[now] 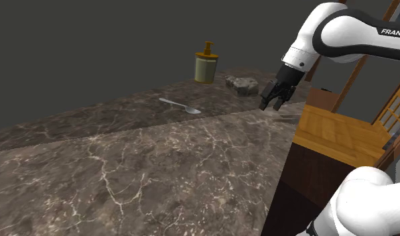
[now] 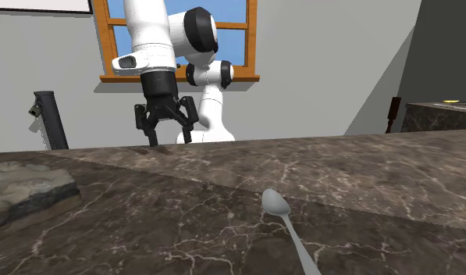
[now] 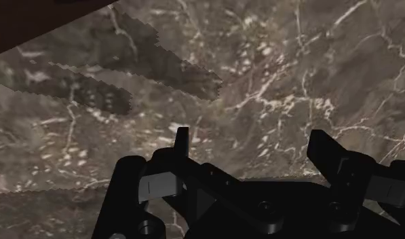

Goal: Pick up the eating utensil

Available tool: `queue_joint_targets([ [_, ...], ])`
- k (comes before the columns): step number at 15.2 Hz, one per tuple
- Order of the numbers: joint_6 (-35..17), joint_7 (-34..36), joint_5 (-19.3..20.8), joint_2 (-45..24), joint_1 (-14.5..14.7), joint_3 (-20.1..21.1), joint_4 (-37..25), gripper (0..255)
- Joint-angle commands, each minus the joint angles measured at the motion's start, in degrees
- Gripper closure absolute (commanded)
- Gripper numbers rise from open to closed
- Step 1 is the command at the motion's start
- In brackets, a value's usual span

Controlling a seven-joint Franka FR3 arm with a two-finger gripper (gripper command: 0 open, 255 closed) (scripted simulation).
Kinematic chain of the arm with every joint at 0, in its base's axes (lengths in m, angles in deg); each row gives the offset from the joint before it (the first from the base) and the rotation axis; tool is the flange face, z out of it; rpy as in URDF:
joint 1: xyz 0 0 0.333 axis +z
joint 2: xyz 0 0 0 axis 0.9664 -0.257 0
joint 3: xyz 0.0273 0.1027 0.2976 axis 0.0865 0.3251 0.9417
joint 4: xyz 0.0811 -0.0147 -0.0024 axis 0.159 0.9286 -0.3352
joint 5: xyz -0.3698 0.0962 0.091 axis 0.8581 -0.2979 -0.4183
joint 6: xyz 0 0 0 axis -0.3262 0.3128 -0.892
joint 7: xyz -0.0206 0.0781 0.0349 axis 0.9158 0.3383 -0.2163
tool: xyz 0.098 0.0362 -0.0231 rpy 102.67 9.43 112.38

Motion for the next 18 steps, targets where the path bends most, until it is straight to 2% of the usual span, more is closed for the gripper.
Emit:
queue_joint_targets([
  [1, 0.0, 0.0, 0.0, 0.0, 0.0, 0.0, 0.0, 0],
  [10, -7.0, 4.5, -2.3, -14.9, 3.6, 6.8, -10.3, 0],
  [18, -10.1, 9.0, -1.1, -29.2, 5.7, 12.4, -23.5, 0],
])
